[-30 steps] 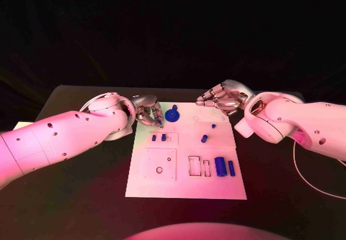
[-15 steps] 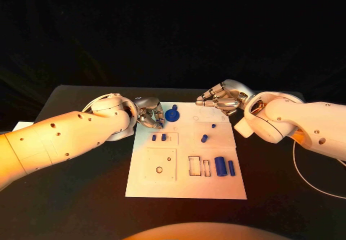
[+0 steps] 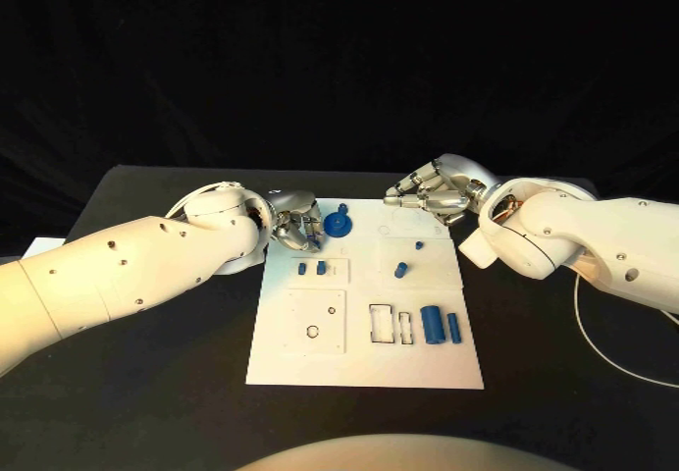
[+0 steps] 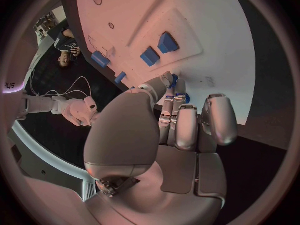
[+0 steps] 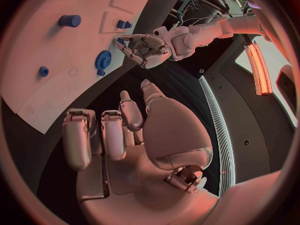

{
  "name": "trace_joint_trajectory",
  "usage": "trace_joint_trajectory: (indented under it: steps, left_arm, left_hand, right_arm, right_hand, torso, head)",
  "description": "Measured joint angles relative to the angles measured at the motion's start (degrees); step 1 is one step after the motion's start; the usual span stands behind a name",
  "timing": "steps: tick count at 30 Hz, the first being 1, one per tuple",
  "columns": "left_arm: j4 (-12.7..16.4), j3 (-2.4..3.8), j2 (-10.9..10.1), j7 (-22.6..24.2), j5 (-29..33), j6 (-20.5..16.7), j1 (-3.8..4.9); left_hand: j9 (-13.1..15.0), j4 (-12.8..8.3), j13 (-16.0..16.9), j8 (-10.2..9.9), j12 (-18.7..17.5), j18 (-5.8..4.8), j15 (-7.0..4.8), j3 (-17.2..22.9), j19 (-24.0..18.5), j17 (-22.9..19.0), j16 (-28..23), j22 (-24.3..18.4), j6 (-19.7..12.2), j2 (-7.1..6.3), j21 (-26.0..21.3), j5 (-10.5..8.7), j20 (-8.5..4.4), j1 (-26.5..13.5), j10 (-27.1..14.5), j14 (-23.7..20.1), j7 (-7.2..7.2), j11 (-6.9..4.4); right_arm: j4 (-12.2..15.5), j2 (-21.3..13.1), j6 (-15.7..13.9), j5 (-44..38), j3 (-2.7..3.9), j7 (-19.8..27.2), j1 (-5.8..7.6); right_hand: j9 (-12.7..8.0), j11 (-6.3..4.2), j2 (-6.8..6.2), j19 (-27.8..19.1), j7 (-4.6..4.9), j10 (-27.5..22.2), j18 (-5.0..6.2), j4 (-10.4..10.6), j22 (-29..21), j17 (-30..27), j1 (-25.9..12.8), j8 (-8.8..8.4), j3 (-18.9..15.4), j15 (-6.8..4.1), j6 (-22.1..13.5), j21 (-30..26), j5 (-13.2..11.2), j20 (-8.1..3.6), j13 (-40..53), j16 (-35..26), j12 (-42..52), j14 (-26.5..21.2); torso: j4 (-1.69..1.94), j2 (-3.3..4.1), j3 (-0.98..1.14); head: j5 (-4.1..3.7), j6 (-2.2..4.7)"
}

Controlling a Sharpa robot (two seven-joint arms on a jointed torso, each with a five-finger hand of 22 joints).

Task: Assemble the parts on the task board

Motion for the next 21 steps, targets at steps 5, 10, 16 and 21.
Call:
trace_joint_trajectory:
  steps: [5,10,16,21]
  left_arm:
    - [-0.1,0.01,0.1,0.0,-0.4,0.3,0.01]
    - [-0.1,-0.03,0.2,0.0,-0.7,0.6,-0.01]
    - [-0.1,-0.05,0.2,-0.1,-0.9,1.0,-0.03]
    - [-0.1,-0.11,0.1,-0.2,-1.1,1.2,-0.07]
  left_hand:
    - [0.0,0.0,0.0,0.0,0.0,0.00,0.00,0.0,0.0,0.0,0.0,0.0,0.0,-0.07,0.0,0.00,0.00,-0.1,0.0,0.0,0.00,-0.01]
    - [0.0,0.0,0.0,-0.2,0.0,0.01,0.00,0.0,0.0,0.0,0.0,0.0,0.0,-0.07,0.0,0.00,0.00,-0.1,0.0,0.0,0.00,-0.01]
    - [0.0,0.0,-0.1,-0.5,-0.7,0.01,0.00,0.0,0.0,-0.2,0.0,0.0,0.0,-0.05,0.0,0.00,0.00,-0.5,0.0,0.0,0.00,0.00]
    - [-0.7,0.0,-0.5,-2.1,-2.4,0.01,0.00,0.0,0.0,-0.8,0.0,0.0,-1.7,-0.98,0.0,0.02,0.00,-1.8,-1.9,0.0,0.63,0.79]
  right_arm:
    - [0.0,0.0,0.0,0.0,0.00,0.0,0.00]
    - [0.0,0.0,0.0,0.0,0.00,0.0,0.00]
    - [0.0,0.0,0.0,0.0,0.00,0.0,-0.01]
    - [0.0,0.0,0.1,0.0,0.00,0.0,-0.01]
  right_hand:
    - [0.0,0.00,0.00,0.0,0.00,0.0,0.00,0.0,0.0,0.0,0.0,0.00,0.0,0.00,0.0,0.0,0.0,0.00,0.0,0.0,0.0,0.0]
    - [0.0,0.00,0.00,0.0,0.00,0.0,0.00,0.0,0.0,0.0,0.0,0.00,0.0,0.00,0.0,0.0,0.0,0.00,0.0,0.0,0.0,0.0]
    - [0.0,0.00,0.00,0.0,0.00,0.0,0.00,0.0,0.0,0.0,0.0,0.00,0.0,0.00,0.0,0.0,0.0,0.00,0.0,0.0,0.0,0.0]
    - [0.0,0.00,0.00,0.0,0.00,0.0,0.00,0.0,0.0,0.0,0.0,0.00,0.0,0.00,0.0,0.0,0.0,0.00,0.0,0.0,0.0,0.0]
  torso:
    - [0.00,-0.01,0.00]
    - [0.04,-0.02,0.00]
    - [0.03,-0.02,-0.03]
    - [0.03,-0.02,-0.03]
  head:
    - [0.01,-0.09]
    - [0.00,-0.11]
    - [0.04,-0.12]
    - [0.08,-0.18]
